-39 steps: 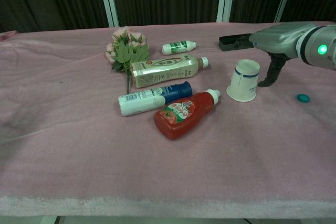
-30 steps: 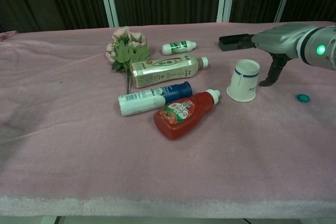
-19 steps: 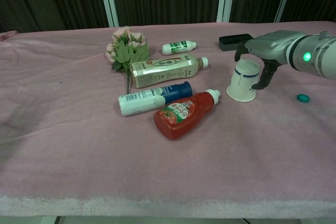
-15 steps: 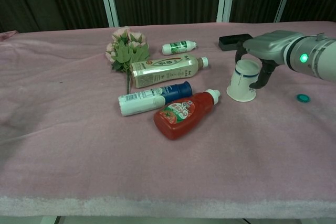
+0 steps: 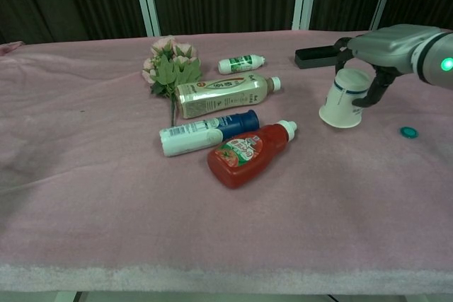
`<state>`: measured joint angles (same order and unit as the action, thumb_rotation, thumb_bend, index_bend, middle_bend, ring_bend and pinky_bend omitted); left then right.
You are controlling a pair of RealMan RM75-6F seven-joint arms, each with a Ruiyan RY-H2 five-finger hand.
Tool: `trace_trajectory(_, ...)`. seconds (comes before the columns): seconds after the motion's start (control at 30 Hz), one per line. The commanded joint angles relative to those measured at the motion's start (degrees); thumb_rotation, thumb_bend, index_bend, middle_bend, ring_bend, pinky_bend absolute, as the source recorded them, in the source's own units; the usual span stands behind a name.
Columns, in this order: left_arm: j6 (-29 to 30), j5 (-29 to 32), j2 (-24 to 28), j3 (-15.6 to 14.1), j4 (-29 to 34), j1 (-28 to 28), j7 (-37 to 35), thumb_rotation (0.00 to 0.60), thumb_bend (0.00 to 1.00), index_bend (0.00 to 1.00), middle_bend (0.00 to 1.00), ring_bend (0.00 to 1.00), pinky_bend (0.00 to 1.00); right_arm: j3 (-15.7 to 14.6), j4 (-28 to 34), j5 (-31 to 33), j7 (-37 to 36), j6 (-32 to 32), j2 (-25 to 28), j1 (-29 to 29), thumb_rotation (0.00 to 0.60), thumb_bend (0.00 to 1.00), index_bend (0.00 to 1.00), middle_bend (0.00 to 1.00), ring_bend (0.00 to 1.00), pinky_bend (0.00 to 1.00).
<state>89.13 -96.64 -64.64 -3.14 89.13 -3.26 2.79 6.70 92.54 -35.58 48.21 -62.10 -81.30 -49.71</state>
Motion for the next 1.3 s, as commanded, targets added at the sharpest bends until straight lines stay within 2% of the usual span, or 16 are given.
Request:
trace_trajectory(0.03,0.2,-0.3,0.0,-0.1,-0.1,0.1,0.0,0.600,0.37,0.00,0.07,0.04,0.00,-3.7,4.7,-5.8,-2.7,-1.7,5.6,3.7,0.600,0.50,0.52,0.00,0.00,0.00)
trace_trajectory(0.17,0.3,-0.6,-0.2,-0.3,-0.1,0.1,0.4,0.600,0.37,0.00,0.07,0.04,0.00,-6.9,5.3,-9.3,-4.6,-2.3,8.7,6.7,0.600,0.50,0.49,0.00,0.00,0.00)
trace_trajectory(0.3,0.6,-1.1,-0.4,-0.4,-0.1,0.3,0.9,0.600,0.37,0.00,0.07,0.04,0.00,-8.5,1.2,-11.6,-7.4,-1.1,7.9,8.9,0.600,0.50,0.47,0.00,0.00,0.00)
trace_trajectory(0.5,0.7,-0.9,-0.6,-0.4,0.0,0.5,1.4,0.600,0.37,0.00,0.07,0.04,0.00,-7.7,-4.7,-12.4,-12.0,2.6,5.5,9.9,0.600,0.50,0.46,0.00,0.00,0.00)
trace_trajectory(0.63,0.6,-0.8,-0.6,-0.3,-0.1,0.4,1.2,0.600,0.37,0.00,0.07,0.04,0.00,-7.4,-6.7,-12.1,-11.8,3.4,4.8,10.1,0.600,0.50,0.44,0.00,0.00,0.00)
trace_trajectory(0.7,0.3,-0.6,-0.6,-0.3,-0.1,0.3,1.1,0.600,0.37,0.00,0.07,0.04,0.00,-7.1,-7.0,-11.2,-11.6,4.0,4.6,10.2,0.600,0.50,0.35,0.00,0.00,0.00)
trace_trajectory(0.8,0.1,-0.6,-0.6,-0.3,-0.1,0.2,1.2,0.600,0.37,0.00,0.07,0.04,0.00,-6.4,-6.5,-11.4,-13.3,4.9,5.1,10.5,0.600,0.48,0.04,0.00,0.00,0.00)
trace_trajectory(0.87,0.2,-0.6,-0.6,-0.3,0.0,0.2,1.2,0.600,0.37,0.00,0.07,0.04,0.00,-6.2,-5.7,-12.7,-14.6,4.7,5.9,11.0,0.600,0.42,0.00,0.00,0.00,0.00)
trace_trajectory(0.97,0.3,-0.6,-0.6,-0.2,0.0,0.3,1.1,0.600,0.37,0.00,0.07,0.04,0.00,-6.0,-3.9,-14.8,-16.6,3.5,7.6,12.2,0.600,0.34,0.00,0.00,0.00,0.00)
trace_trajectory(1.07,0.5,-0.7,-0.5,-0.3,0.0,0.4,0.8,0.600,0.37,0.00,0.07,0.04,0.00,-6.6,0.4,-19.6,-20.3,0.2,11.0,14.9,0.600,0.33,0.00,0.00,0.00,0.00)
trace_trajectory(1.13,0.9,-0.9,-0.4,-0.3,-0.1,0.5,0.6,0.600,0.37,0.00,0.07,0.04,0.00,-8.5,4.2,-25.4,-23.3,-5.7,13.4,19.0,0.600,0.33,0.00,0.00,0.00,0.00)
trace_trajectory(1.2,1.4,-1.0,-0.4,-0.3,-0.2,0.7,0.3,0.600,0.37,0.00,0.07,0.04,0.00,-12.7,6.2,-33.8,-25.4,-15.0,14.7,25.5,0.600,0.33,0.00,0.00,0.00,0.00)
trace_trajectory(1.3,1.8,-1.0,-0.4,-0.2,-0.5,0.8,0.0,0.600,0.37,0.00,0.05,0.04,0.00,-18.8,2.1,-44.4,-29.3,-27.9,13.0,35.5,0.600,0.33,0.00,0.00,0.00,0.00)
